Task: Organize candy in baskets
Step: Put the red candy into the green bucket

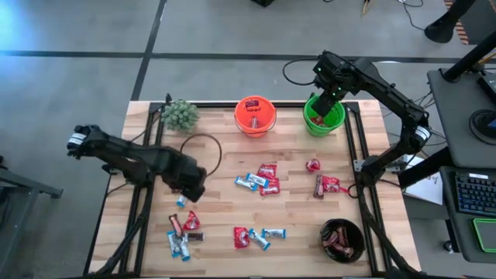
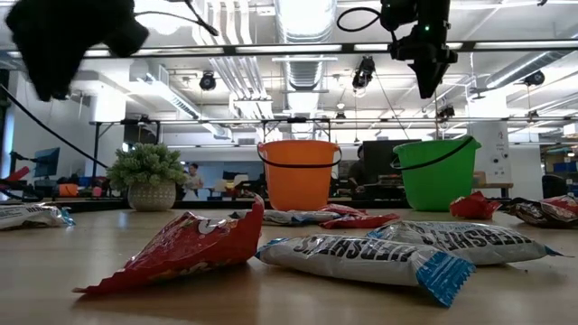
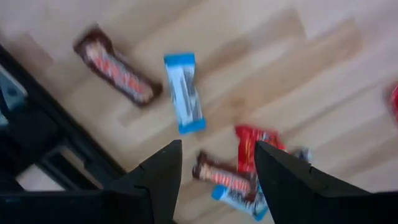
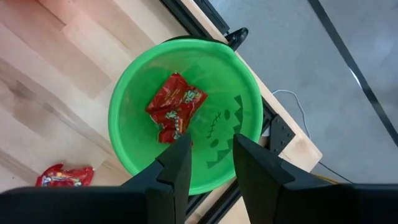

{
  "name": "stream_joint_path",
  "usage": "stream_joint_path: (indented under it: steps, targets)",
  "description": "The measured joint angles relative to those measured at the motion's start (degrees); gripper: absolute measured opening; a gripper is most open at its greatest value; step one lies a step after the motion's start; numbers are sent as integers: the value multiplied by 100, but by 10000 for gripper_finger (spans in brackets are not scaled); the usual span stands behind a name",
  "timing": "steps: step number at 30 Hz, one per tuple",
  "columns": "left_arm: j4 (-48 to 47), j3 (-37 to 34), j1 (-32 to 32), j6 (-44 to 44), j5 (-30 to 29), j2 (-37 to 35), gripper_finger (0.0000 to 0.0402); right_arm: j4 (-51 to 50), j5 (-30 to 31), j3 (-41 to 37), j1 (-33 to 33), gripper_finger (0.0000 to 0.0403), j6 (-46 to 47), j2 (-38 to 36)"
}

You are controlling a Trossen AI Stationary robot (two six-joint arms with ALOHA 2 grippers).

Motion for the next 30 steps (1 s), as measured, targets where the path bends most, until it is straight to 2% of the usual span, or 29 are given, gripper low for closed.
stream_joint_path:
  steps: [9,16,21,28,30]
  targets:
    - [1137,-23,-1036,-1058,97,62,183,-19,1,0,0,106,-23,-2]
    - [1757,-30,-1630,-1443,270,666,183,-378,-1,0,9,107,-39,-22]
    - [2237,-31,-1826,-1443,274,1216,183,-700,-1,0,9,109,59,-29]
    - [2128,-32,-1963,-1486,350,1877,183,-752,-38,0,9,109,411,-49]
    - [2068,-32,-1971,-1524,452,2026,183,-764,-241,0,9,109,461,-61]
